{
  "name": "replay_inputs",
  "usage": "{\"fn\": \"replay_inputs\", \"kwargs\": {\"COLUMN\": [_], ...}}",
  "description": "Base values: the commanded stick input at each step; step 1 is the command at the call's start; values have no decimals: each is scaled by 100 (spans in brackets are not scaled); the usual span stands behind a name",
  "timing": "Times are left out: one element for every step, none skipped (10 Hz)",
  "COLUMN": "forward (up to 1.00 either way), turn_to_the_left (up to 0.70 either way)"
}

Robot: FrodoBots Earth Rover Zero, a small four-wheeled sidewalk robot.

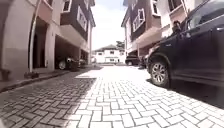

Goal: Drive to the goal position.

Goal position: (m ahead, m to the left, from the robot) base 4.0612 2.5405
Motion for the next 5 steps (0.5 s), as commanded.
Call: {"fn": "replay_inputs", "kwargs": {"forward": [85, 85, 85, 93, 100], "turn_to_the_left": [0, 0, 0, 0, 0]}}
